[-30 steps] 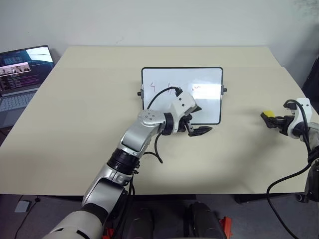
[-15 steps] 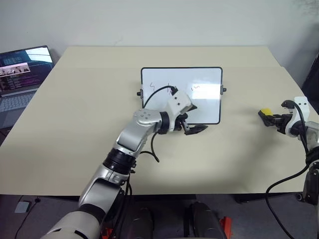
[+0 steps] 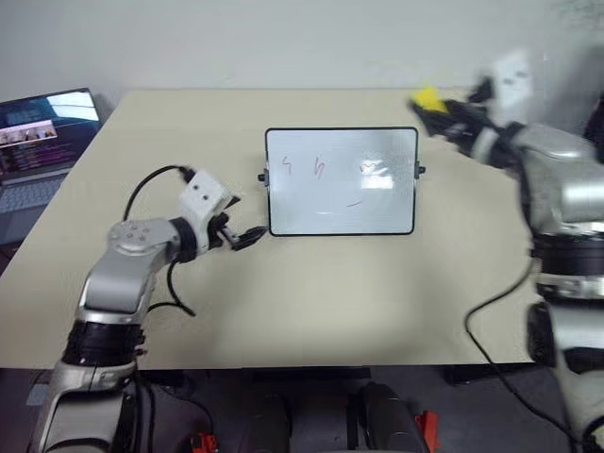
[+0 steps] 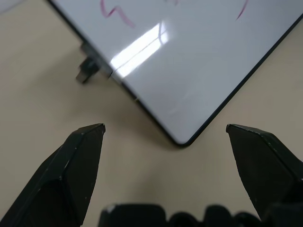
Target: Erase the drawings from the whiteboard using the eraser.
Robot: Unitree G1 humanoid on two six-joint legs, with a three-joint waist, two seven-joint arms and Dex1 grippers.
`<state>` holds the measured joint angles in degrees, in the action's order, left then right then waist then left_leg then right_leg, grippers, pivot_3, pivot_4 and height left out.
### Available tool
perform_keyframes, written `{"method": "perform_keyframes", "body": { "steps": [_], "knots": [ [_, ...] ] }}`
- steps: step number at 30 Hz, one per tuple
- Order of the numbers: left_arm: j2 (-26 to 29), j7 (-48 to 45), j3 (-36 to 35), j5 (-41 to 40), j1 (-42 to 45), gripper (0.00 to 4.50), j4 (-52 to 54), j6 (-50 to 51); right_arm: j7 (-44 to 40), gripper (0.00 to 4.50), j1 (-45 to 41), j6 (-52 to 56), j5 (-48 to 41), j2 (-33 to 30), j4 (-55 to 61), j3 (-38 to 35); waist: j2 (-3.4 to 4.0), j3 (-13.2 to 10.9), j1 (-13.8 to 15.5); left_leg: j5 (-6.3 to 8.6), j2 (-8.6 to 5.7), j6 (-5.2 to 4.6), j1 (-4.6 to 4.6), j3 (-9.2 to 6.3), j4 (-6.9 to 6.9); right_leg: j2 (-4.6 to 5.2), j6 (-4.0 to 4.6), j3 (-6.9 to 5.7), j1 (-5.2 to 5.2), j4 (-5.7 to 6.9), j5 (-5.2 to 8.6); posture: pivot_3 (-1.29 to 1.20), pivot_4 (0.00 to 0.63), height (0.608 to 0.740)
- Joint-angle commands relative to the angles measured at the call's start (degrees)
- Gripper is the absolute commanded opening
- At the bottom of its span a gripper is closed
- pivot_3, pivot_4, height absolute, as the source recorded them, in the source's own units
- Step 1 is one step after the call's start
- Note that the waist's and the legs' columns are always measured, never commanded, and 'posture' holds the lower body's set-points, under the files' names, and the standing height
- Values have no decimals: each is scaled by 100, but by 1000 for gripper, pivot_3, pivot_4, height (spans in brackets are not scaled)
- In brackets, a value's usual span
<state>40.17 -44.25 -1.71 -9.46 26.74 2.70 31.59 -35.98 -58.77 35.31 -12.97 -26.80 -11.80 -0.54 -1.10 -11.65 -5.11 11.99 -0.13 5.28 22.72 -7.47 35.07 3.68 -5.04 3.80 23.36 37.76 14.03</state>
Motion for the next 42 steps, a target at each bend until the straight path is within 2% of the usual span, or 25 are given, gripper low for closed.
{"method": "perform_keyframes", "body": {
  "steps": [1,5,8,17,27,36,42],
  "knots": [
    [-22,311,-59,241,-48,4500,-7,-456,190,972,-371,-306,205,623,-150,479,0,0,8,0,1,0,1,-2,0,-1,1,-2,2,3,0,0,150,740],
    [-188,377,-69,134,-56,4500,28,-479,454,972,-660,-741,487,1433,-803,819,-6,3,78,0,-2,1,12,-14,1,1,3,-14,3,-1,0,0,150,740],
    [-250,334,-117,-19,-52,4500,187,-380,741,972,-954,-1220,1118,1796,-1609,1339,-6,3,78,-1,-4,2,15,-15,1,2,3,-15,9,2,-1,0,150,740],
    [-420,203,-33,-578,55,4500,825,130,1442,972,-1703,-2380,1600,2524,-3834,1297,-6,3,4,-1,-2,2,13,-14,-4,0,6,-13,18,15,0,0,150,740],
    [-305,365,-139,-581,-242,4500,1082,338,1956,972,-2118,-3012,1700,2916,-5232,1009,-5,3,-17,-1,-1,2,10,-16,-8,-1,9,-13,21,20,2,0,150,740],
    [-298,491,-56,-585,-350,4500,1342,423,2144,972,-2193,-2947,1910,3095,-5629,1038,-5,3,-22,-1,-1,2,9,-16,-9,-1,11,-12,20,20,3,0,150,740],
    [-216,455,-52,-575,-264,4500,1322,464,1435,972,-1893,-2942,2301,3271,-5543,1498,-6,3,-53,0,-1,2,7,-16,-9,-3,11,-12,20,21,4,0,150,740]
  ]
}}
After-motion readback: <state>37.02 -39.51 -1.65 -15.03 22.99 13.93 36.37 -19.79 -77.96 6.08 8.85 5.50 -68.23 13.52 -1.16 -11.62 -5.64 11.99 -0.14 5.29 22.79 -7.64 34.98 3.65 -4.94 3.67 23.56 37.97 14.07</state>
